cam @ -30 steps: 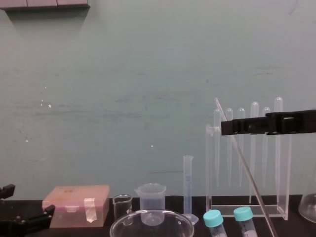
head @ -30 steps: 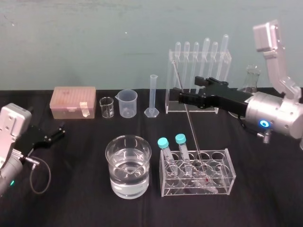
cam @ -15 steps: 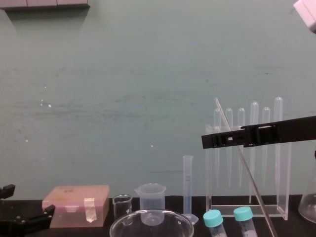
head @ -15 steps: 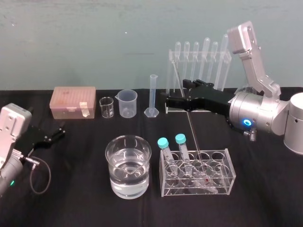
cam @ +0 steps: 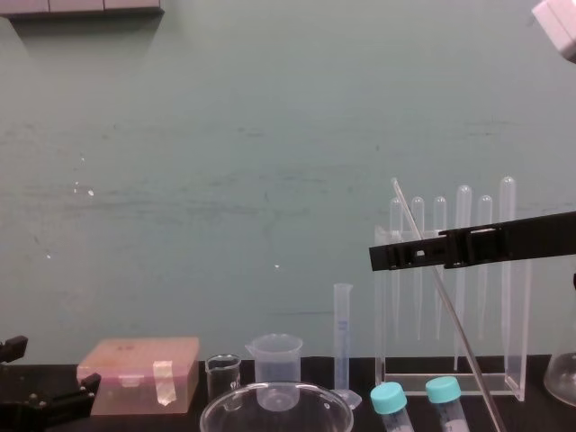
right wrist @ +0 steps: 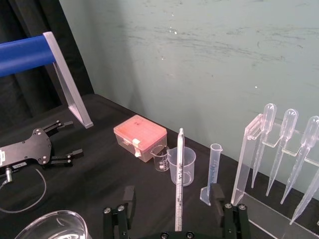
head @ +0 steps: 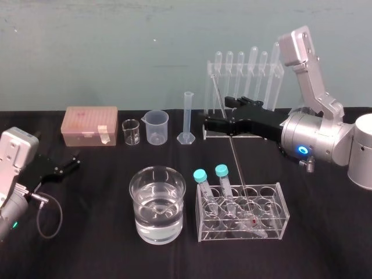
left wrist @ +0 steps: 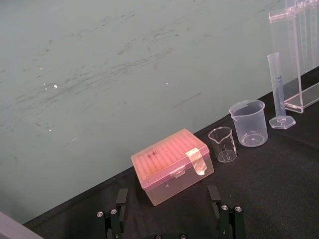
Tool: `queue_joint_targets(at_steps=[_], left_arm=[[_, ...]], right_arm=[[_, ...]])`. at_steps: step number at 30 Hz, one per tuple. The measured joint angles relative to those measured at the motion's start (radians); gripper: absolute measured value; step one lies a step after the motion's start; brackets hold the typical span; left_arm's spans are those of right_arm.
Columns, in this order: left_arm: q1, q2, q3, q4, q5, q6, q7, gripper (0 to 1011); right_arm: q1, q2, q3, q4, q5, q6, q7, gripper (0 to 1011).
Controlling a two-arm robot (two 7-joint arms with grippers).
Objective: Hold the thermometer with one hand and immerse one end into the beaker, then reinsert it into the test tube rack.
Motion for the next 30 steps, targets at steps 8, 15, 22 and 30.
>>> queue_joint_targets(at_steps=[8,15,22,30], left_arm=[[0.000,0.000,0.000,0.000,0.000,0.000,0.000,1008],[0.000,0.000,0.000,0.000,0.000,0.000,0.000,1008],[0.000,0.000,0.000,0.000,0.000,0.000,0.000,1008],[0.000,0.000,0.000,0.000,0.000,0.000,0.000,1008]], right_arm=[[0.000,0.000,0.000,0.000,0.002,0.001,0.000,768],[0.000,0.000,0.000,-0.001,0.003,0.002,0.001,553],[0.000,0.000,0.000,-0.001,0.003,0.002,0.001,332],[0.000,0.000,0.000,-0.001,0.004,0.003,0.002,93]])
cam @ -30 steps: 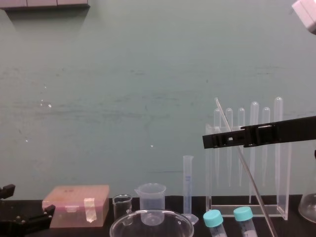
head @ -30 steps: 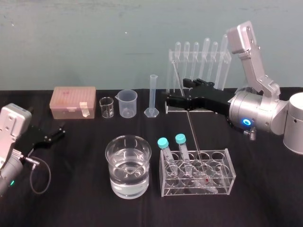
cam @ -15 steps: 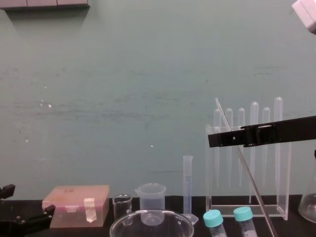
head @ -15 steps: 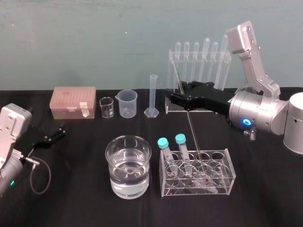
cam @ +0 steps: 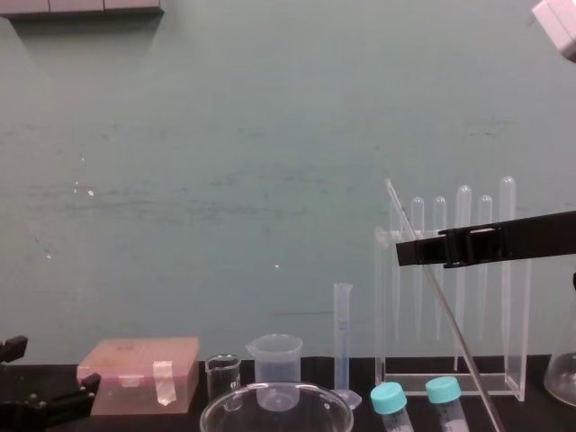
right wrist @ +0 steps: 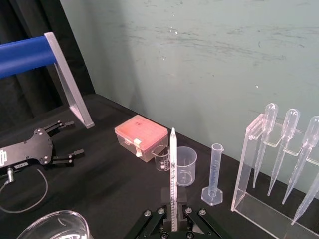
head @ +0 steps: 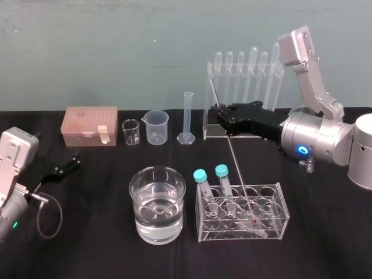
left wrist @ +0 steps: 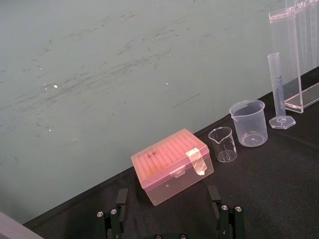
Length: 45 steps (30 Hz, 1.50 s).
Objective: Hold the thermometer with one hand and immerse one end into the beaker, then reinsert it into the test tube rack.
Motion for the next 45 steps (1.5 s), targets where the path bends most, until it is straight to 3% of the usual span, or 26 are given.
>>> queue_joint_targets(at_steps=[8,13,20,23,27,32,36,39,43,45], left_arm=[[0.000,0.000,0.000,0.000,0.000,0.000,0.000,1008],[0.000,0.000,0.000,0.000,0.000,0.000,0.000,1008],[0.000,0.000,0.000,0.000,0.000,0.000,0.000,1008],[0.000,0.000,0.000,0.000,0.000,0.000,0.000,1008],[0.000,0.000,0.000,0.000,0.000,0.000,0.000,1008],[0.000,0.000,0.000,0.000,0.000,0.000,0.000,1008],[0.000,0.000,0.000,0.000,0.000,0.000,0.000,1008],[0.000,0.000,0.000,0.000,0.000,0.000,0.000,1008],[0.000,0.000,0.000,0.000,0.000,0.000,0.000,1008],[0.000,0.000,0.000,0.000,0.000,0.000,0.000,1008]], right_arm=[[-0.005,-0.001,0.004,-0.002,0.000,-0.002,0.000,57],[-0.043,-0.011,0.033,-0.020,0.014,-0.051,-0.005,57],[-0.115,0.003,0.088,-0.069,0.011,-0.239,0.039,57],[-0.167,0.012,0.133,-0.096,0.017,-0.339,0.073,57],[-0.214,0.012,0.180,-0.115,0.054,-0.406,0.103,57],[-0.241,0.013,0.236,-0.142,0.119,-0.434,0.130,57],[-0.226,0.019,0.255,-0.151,0.144,-0.444,0.150,57],[-0.180,0.023,0.262,-0.151,0.162,-0.443,0.167,57],[-0.088,0.017,0.246,-0.125,0.178,-0.425,0.192,56],[-0.027,0.002,0.218,-0.100,0.187,-0.410,0.211,56]])
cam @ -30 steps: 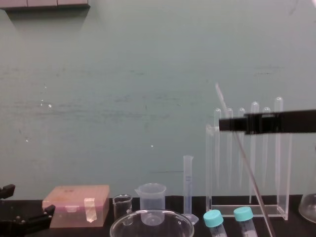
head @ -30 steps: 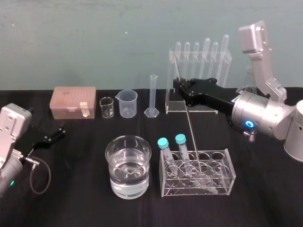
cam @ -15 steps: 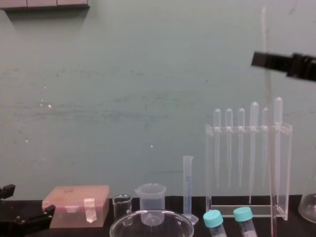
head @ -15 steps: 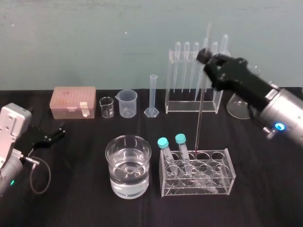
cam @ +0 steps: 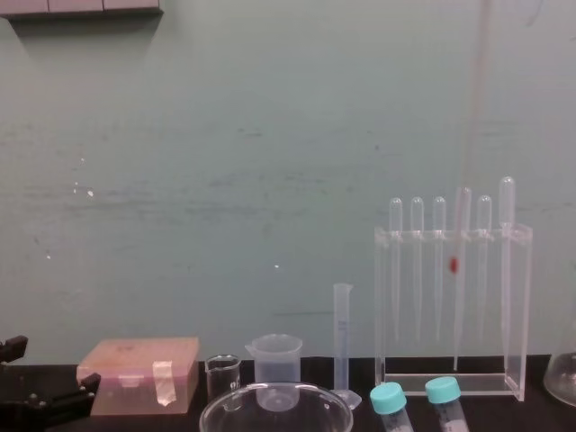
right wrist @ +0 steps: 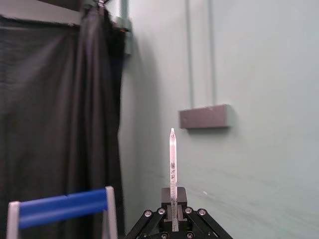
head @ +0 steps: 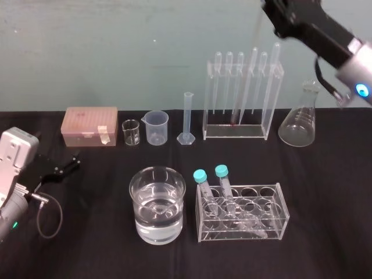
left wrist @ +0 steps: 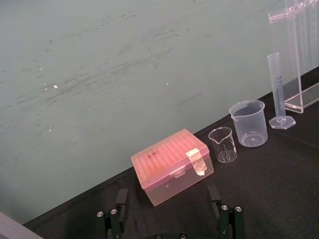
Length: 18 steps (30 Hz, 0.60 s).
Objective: Hold the thermometer with one hand and immerse one end into the beaker, then reinsert it into the test tube rack.
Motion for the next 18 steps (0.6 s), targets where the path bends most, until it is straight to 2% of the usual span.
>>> queue_joint_targets(at_steps=[1,3,4,7,8,14,18], left_arm=[[0.000,0.000,0.000,0.000,0.000,0.000,0.000,1008],[0.000,0.000,0.000,0.000,0.000,0.000,0.000,1008],[0.000,0.000,0.000,0.000,0.000,0.000,0.000,1008],[0.000,0.000,0.000,0.000,0.000,0.000,0.000,1008],[0.000,0.000,0.000,0.000,0.000,0.000,0.000,1008],[0.000,0.000,0.000,0.000,0.000,0.000,0.000,1008],[0.000,0.000,0.000,0.000,0.000,0.000,0.000,1008]], right_arm=[[0.039,-0.015,-0.022,0.019,0.005,0.006,0.016,57],[0.069,-0.030,-0.043,0.035,0.010,0.009,0.034,57],[0.098,-0.047,-0.069,0.052,0.016,0.015,0.054,57],[0.134,-0.075,-0.110,0.072,0.026,0.025,0.085,57],[0.151,-0.092,-0.136,0.081,0.033,0.030,0.105,56],[0.185,-0.145,-0.230,0.117,0.054,0.043,0.177,57],[0.189,-0.159,-0.279,0.154,0.054,0.047,0.204,56]])
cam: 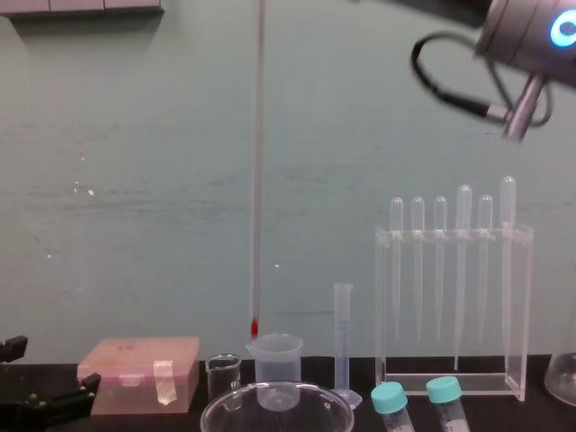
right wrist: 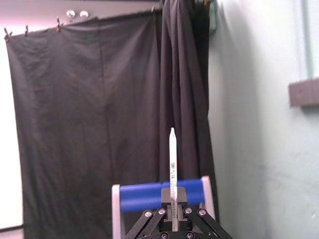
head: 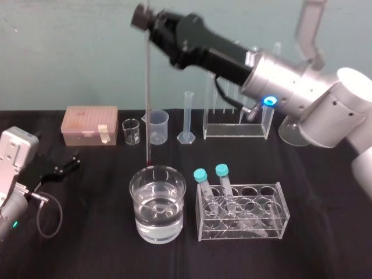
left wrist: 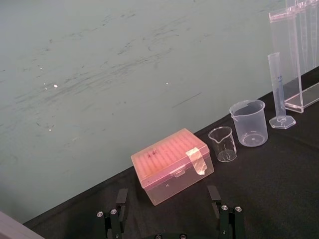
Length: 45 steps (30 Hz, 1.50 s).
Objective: Hold the thermometer with one hand and immerse one end into the beaker, then reinsert it into the test tube rack.
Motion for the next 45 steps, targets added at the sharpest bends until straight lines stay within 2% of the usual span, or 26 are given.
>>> queue_joint_targets(at_steps=[9,18,29,45], left_arm=[[0.000,0.000,0.000,0.000,0.000,0.000,0.000,1008],[0.000,0.000,0.000,0.000,0.000,0.000,0.000,1008],[0.000,0.000,0.000,0.000,0.000,0.000,0.000,1008],[0.000,0.000,0.000,0.000,0.000,0.000,0.000,1008]], right_arm=[[-0.015,0.004,-0.076,0.098,-0.041,-0.066,0.057,56],[-0.044,0.003,-0.108,0.157,-0.068,-0.104,0.084,56],[-0.066,-0.002,-0.119,0.200,-0.104,-0.117,0.086,57],[-0.080,-0.005,-0.112,0.205,-0.116,-0.111,0.088,56]])
